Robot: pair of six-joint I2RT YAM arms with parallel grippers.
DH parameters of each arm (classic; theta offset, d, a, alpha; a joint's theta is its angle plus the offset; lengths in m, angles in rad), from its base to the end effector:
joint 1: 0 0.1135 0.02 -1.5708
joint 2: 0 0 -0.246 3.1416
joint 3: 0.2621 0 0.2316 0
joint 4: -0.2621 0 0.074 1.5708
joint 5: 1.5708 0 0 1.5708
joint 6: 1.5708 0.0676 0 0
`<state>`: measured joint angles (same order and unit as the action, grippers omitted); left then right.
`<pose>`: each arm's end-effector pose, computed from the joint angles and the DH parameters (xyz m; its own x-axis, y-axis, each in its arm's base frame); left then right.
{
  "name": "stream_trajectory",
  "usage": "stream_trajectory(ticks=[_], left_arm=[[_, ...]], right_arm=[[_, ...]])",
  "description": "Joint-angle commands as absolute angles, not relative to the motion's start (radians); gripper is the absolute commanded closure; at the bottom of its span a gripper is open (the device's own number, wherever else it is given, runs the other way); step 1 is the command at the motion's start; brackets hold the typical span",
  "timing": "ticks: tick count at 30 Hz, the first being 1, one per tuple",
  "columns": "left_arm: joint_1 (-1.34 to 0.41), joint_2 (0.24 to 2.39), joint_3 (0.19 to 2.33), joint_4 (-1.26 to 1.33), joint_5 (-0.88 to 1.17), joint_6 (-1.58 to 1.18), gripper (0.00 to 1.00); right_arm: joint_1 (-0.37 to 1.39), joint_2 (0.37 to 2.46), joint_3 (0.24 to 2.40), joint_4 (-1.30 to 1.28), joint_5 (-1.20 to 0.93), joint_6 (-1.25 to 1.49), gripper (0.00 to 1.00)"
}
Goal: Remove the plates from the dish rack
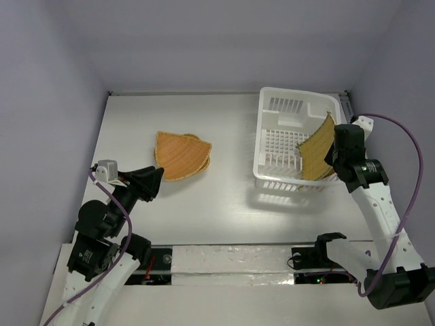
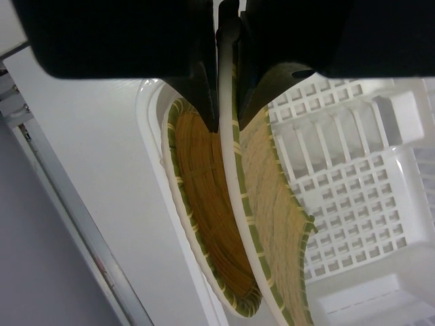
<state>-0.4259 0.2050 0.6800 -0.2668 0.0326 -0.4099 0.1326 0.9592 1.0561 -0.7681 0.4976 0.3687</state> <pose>0.0803 -0.0388 0.3485 -0.0035 -0.4358 -0.9000 0.4804 0.7887 -0.3837 0.2026 -0.0055 0.3133 -0.4834 0.2550 -0.8374 0.4594 0.8882 0.0053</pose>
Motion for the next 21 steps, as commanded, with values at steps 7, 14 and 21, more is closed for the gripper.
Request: stream_trajectory(ticks=[7,14,21], left_arm=[[-0.433,0.213,0.681,-0.218,0.049,-0.414,0.65],[-0.433,0.219,0.681,-0.216,0.049,-0.416,0.65],[-0.423,0.229,0.681,-0.216,0.052,-0.416,0.64]], right_arm=[[0.166,0.879,1.189,-0.693,0.621,0.287,1.00],[0.175,0.836,1.325,-0.698,0.653,0.278,1.00],[0.175,0.793,1.379,-0.634,0.358,0.396,1.00]])
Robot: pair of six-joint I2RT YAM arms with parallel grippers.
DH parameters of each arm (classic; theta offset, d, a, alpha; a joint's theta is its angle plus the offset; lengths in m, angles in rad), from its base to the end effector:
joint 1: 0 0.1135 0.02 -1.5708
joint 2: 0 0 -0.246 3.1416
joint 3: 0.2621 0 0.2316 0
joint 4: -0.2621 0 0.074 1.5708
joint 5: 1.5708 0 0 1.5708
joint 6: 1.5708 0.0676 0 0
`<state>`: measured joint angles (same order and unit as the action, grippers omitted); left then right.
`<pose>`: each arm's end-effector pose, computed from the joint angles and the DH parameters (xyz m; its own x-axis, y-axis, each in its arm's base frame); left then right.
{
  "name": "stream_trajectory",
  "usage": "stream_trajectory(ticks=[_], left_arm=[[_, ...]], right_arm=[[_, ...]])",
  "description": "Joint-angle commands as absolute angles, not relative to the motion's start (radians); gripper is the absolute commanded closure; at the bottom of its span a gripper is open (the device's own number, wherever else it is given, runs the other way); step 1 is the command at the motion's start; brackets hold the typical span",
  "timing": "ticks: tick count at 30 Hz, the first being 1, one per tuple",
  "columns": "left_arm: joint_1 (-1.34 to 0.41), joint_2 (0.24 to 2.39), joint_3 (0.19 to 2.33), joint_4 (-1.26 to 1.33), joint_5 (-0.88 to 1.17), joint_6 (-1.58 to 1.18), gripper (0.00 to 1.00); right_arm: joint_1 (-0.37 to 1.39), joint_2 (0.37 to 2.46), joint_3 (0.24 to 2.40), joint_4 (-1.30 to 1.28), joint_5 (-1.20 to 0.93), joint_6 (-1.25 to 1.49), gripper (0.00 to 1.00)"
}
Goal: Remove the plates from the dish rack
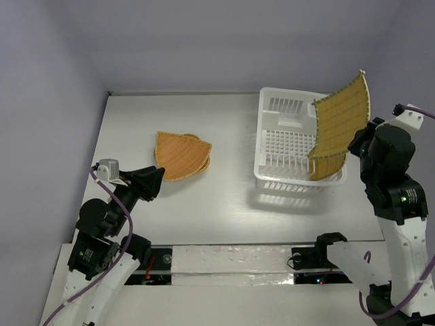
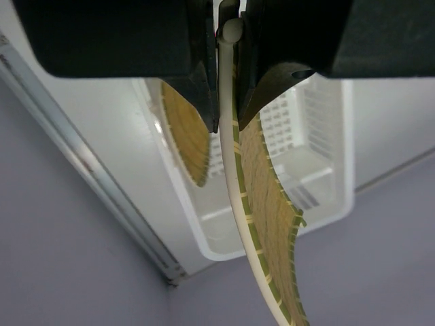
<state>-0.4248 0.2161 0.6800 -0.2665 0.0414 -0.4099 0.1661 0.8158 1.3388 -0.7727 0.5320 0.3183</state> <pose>0.0824 -0.0403 0.3478 -0.0149 -0.4302 -0.9026 0.4828 0.7874 -0.3833 0.1471 -0.0101 0.4237 -0.1243 0.2526 -0.9595 0.4014 0.8972 0.1842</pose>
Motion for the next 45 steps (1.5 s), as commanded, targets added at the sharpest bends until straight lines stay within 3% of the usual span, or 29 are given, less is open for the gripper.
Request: stream_trajectory(ticks=[1,7,12,20,31,45], left_arm=[[-0.423,0.232,0.681,-0.215,0.052,-0.416,0.64],[-0.414,0.241,0.683,-0.222,0.037,-0.417,0.64],[-0.405,0.233,0.687,-0.232,0.011,-0.420,0.64],[-0.405,0.170,0.687,-0.245,-0.077,-0.439,0.64],[-0.396,0.183,0.686,-0.244,-0.077,-0.439,0.62],[-0.387,0.190,0.683,-0.239,-0.060,-0.440,0.62]], right_arm=[[0.175,0.789,1.347,-0.574,0.297,0.450,1.00],[0.317,0.828,1.187,-0.240,0.066,0.667,1.00],[0.529,1.050,1.187,-0.045,0.037,0.774,1.00],[0.690,1.454,1.291,0.256,-0.051,0.969,1.00],[0.732,1.735,1.213,0.581,-0.107,1.268,1.00],[0.741,1.813,1.123,0.597,-0.094,1.324,1.00]])
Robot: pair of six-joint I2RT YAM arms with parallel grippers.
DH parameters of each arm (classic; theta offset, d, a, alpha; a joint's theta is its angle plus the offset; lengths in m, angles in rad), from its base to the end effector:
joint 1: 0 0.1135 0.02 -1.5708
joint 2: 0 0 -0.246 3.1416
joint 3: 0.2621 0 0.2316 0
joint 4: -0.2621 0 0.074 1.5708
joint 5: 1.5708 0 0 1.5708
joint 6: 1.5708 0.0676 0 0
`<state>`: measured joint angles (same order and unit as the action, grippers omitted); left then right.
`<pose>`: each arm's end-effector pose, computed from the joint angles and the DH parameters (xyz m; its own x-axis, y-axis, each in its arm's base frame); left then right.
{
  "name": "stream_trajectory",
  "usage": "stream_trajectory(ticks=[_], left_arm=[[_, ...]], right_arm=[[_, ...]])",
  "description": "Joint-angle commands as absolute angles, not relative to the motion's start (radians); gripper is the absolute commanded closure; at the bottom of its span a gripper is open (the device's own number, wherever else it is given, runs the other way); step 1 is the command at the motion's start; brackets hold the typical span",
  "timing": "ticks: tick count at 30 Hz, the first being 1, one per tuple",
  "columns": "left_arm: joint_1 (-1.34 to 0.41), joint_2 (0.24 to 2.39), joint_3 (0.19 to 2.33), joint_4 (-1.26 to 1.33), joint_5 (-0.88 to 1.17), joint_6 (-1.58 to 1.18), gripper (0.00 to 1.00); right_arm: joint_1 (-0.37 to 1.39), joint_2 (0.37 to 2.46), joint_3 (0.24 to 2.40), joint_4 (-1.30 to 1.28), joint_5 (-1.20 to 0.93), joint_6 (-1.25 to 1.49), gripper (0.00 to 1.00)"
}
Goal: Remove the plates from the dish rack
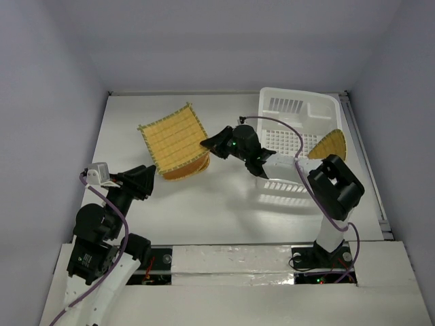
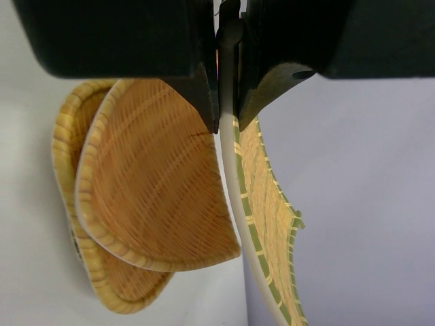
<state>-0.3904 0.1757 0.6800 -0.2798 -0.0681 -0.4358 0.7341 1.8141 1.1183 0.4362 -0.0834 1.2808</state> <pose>0.0781 -0.0272 0.3486 0.0523 -0.4769 -0.8774 0.3755 0.8235 -0.4253 0.3125 0.2896 0.2186 -0.7515 0.6081 -0.2559 -0.0254 0.3609 0.9323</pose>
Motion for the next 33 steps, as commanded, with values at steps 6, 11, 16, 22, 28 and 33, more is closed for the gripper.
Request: stream_trajectory(ticks=[6,11,16,22,28,33], left_arm=[[-0.387,0.186,0.681,-0.238,-0.055,-0.440,0.62],[-0.387,0.184,0.681,-0.238,-0.054,-0.439,0.61],[-0.387,0.181,0.681,-0.236,-0.052,-0.440,0.61],[-0.387,0.176,0.681,-0.233,-0.051,-0.437,0.61],[-0.387,0.170,0.681,-0.233,-0.049,-0.439,0.61],[-0.387,0.164,0.681,-0.233,-0.049,-0.437,0.61]], right_arm=[[0.741,1.839,1.094,0.601,-0.109,1.325,0.97],[0.741,1.861,1.083,0.597,-0.109,1.324,0.90],[0.741,1.874,1.078,0.577,-0.110,1.302,0.60],[0.750,1.868,1.091,0.487,-0.092,1.246,0.26],[0.773,1.855,1.160,0.280,-0.020,1.132,0.06],[0.792,1.859,1.250,0.088,0.078,1.011,0.00]])
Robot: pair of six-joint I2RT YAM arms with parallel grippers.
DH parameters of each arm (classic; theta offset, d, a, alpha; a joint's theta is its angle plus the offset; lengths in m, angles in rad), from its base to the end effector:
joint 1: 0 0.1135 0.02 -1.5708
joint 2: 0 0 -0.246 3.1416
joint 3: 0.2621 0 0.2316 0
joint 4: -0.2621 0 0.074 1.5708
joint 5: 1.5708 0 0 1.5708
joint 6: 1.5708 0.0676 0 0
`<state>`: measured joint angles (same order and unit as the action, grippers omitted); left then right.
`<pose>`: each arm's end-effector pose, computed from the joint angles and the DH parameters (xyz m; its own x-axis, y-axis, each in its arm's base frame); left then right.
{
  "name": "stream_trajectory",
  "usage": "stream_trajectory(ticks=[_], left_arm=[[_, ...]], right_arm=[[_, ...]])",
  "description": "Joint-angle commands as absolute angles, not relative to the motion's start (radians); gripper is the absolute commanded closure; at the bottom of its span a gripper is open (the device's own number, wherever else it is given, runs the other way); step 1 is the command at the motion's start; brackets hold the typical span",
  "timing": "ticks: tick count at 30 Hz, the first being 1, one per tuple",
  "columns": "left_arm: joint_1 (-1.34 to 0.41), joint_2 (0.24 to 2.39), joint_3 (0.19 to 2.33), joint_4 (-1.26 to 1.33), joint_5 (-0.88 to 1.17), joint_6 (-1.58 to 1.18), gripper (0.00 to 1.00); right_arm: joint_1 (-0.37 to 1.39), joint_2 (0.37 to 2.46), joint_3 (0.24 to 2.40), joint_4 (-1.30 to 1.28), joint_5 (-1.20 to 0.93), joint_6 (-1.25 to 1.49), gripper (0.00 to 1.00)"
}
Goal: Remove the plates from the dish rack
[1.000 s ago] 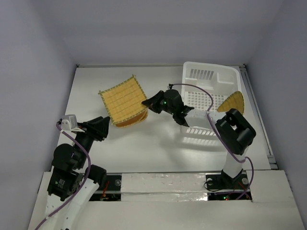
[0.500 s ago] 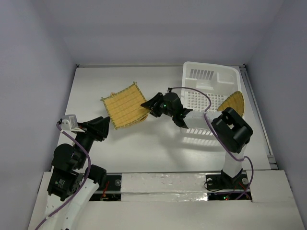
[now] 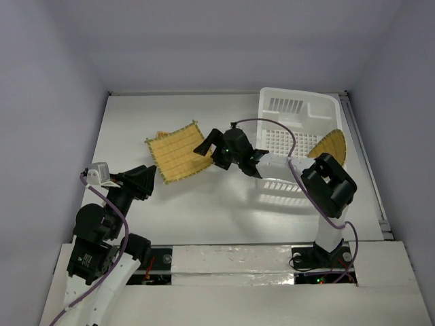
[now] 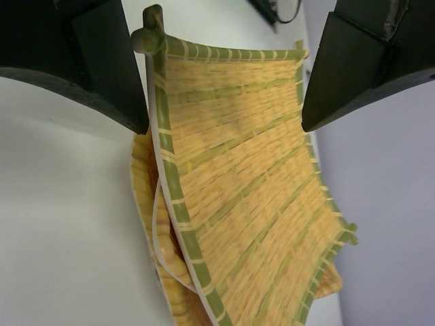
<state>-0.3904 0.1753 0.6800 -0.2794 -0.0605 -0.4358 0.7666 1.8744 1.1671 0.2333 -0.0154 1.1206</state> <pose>0.0778 -0.0276 0.3487 0.0499 -0.4762 -0.8779 0.3822 0.8212 -0.4237 0.3080 0.2980 0.1839 -0.7764 0.5021 -0.3808 -0.0101 0.5943 0.8042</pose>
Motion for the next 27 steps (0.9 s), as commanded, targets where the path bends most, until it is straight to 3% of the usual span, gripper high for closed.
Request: stream_trajectory(ticks=[1,10,25,27], left_arm=[[-0.387,0.163,0.681,-0.233,-0.049,-0.439,0.61],[-0.387,0.153,0.681,-0.235,-0.049,-0.439,0.61],[-0.387,0.144,0.678,-0.229,-0.040,-0.434,0.61],[-0.387,0.143,0.678,-0.230,-0.040,-0.436,0.61]], right_arm=[[0.802,1.864,1.278,0.034,0.119,0.997,0.00],[0.844,1.807,1.269,-0.106,0.334,0.962,0.00],[0.887,1.490,1.148,-0.218,0.445,0.936,0.00],[0.887,1.389,1.098,-0.239,0.478,0.937,0.12]])
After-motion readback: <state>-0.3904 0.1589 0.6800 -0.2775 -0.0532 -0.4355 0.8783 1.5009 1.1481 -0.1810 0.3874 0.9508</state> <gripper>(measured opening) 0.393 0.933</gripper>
